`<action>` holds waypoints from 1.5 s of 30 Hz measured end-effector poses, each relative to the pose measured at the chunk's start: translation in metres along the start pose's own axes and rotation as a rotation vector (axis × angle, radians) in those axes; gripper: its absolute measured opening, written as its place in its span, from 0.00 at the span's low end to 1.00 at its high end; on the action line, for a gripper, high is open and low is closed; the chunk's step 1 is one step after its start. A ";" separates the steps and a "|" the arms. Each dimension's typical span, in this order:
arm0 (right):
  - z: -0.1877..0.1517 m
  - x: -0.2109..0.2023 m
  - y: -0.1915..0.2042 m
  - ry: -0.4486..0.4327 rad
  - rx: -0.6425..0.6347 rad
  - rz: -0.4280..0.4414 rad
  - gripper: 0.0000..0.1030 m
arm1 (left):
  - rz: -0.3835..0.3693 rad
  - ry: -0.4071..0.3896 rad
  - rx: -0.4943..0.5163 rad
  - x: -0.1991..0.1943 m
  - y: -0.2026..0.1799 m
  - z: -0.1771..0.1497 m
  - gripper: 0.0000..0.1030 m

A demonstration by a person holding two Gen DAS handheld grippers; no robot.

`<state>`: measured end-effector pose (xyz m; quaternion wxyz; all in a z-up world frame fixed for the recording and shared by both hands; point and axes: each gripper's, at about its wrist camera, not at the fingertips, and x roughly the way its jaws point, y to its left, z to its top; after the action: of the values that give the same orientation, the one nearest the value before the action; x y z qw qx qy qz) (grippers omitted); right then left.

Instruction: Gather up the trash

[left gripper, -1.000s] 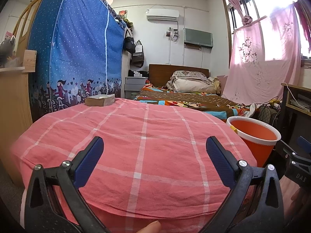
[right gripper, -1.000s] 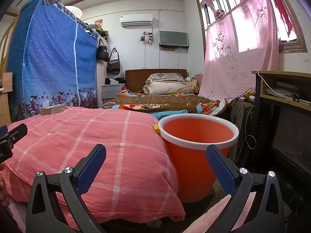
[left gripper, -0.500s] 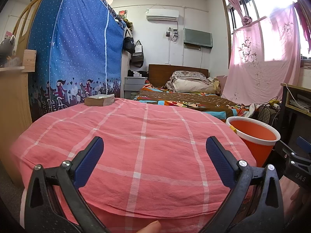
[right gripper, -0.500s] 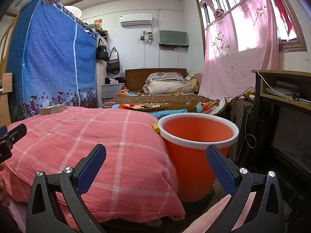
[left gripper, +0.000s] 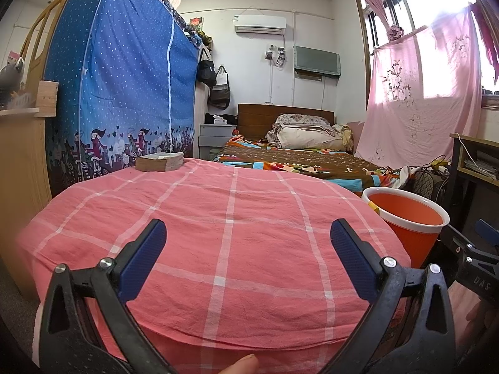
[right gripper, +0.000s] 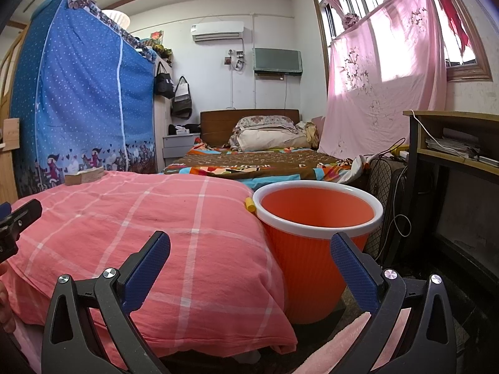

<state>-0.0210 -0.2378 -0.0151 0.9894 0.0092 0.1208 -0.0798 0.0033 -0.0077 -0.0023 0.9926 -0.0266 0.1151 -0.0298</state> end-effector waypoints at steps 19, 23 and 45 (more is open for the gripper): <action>-0.002 0.000 0.000 0.002 0.005 0.000 1.00 | -0.003 0.000 0.004 -0.001 -0.001 0.001 1.00; -0.003 0.000 0.001 0.003 0.007 -0.001 1.00 | -0.005 -0.002 0.002 -0.002 -0.001 0.000 1.00; -0.003 0.000 0.003 0.004 0.010 -0.001 1.00 | 0.007 0.003 0.031 -0.002 0.000 -0.004 1.00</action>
<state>-0.0218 -0.2350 -0.0178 0.9891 0.0142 0.1224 -0.0810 0.0008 -0.0076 -0.0063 0.9927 -0.0108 0.1164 -0.0283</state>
